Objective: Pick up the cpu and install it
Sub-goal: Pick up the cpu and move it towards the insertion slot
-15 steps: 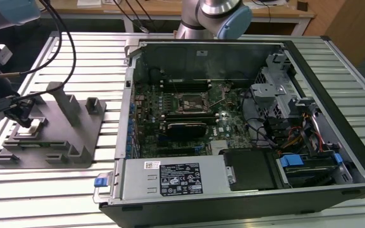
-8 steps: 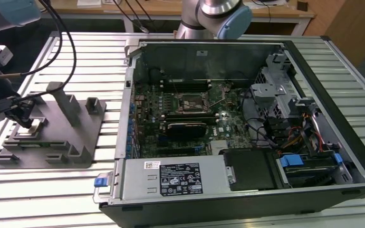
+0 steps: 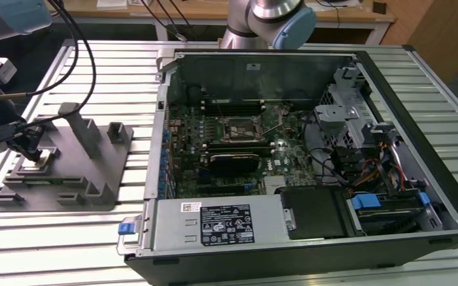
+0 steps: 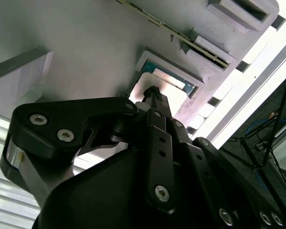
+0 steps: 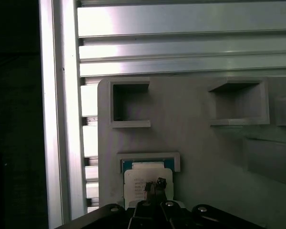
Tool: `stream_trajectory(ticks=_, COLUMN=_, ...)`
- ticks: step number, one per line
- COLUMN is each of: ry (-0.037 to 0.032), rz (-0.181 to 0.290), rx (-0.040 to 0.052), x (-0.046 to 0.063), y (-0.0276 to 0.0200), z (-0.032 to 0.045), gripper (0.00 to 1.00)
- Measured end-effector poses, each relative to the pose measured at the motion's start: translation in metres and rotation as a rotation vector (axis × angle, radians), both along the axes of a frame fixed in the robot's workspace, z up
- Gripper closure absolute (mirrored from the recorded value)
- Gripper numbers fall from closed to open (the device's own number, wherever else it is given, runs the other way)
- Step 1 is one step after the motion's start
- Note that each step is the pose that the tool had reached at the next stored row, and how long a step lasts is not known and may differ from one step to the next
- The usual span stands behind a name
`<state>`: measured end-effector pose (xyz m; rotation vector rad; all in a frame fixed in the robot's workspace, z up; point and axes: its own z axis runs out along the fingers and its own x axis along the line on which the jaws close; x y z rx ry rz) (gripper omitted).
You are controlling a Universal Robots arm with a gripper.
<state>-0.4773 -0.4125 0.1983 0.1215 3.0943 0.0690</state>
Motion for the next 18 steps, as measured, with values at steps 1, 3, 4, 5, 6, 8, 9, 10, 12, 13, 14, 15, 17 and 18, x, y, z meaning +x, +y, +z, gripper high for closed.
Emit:
stream_trajectory(ticks=1, ry=0.0001, rz=0.000, rx=0.0000, x=0.0000, y=0.0000, z=0.0000, gripper=0.89)
stream_trajectory(ticks=3, ry=0.0000, rz=0.000, rx=0.0000, x=0.0000, y=0.0000, z=0.0000, gripper=0.89)
stream_trajectory(ticks=4, ry=0.0000, rz=0.000, rx=0.0000, x=0.0000, y=0.0000, z=0.0000, gripper=0.89)
stream_trajectory(ticks=5, ry=0.0001, rz=0.000, rx=0.0000, x=-0.0001, y=0.0000, z=0.0000, gripper=0.83)
stream_trajectory(ticks=6, ry=0.0001, rz=0.000, rx=0.0000, x=-0.0001, y=0.0000, z=0.0000, gripper=0.77)
stream_trajectory(ticks=8, ry=0.0000, rz=0.000, rx=0.0000, x=-0.0001, y=0.0000, z=0.0000, gripper=0.71)
stream_trajectory(ticks=9, ry=0.0001, rz=0.000, rx=0.0000, x=-0.0001, y=0.0000, z=0.0000, gripper=0.65)
stream_trajectory(ticks=10, ry=0.0000, rz=0.000, rx=0.0000, x=-0.0001, y=0.0000, z=0.0000, gripper=0.59)
stream_trajectory(ticks=12, ry=0.0000, rz=0.000, rx=0.0000, x=-0.0001, y=0.0000, z=0.0000, gripper=0.53)
stream_trajectory(ticks=13, ry=0.0000, rz=0.000, rx=0.0000, x=-0.0001, y=0.0000, z=0.0000, gripper=0.47)
stream_trajectory(ticks=14, ry=0.0000, rz=0.000, rx=0.0000, x=-0.0001, y=0.0000, z=0.0000, gripper=0.47)
stream_trajectory(ticks=15, ry=0.0000, rz=0.000, rx=0.0000, x=-0.0001, y=0.0000, z=0.0000, gripper=0.47)
stream_trajectory(ticks=17, ry=0.0000, rz=0.000, rx=0.0000, x=-0.0002, y=0.0000, z=0.0000, gripper=0.41)
stream_trajectory(ticks=18, ry=0.0000, rz=0.000, rx=0.0000, x=-0.0002, y=0.0000, z=-0.0001, gripper=0.41)
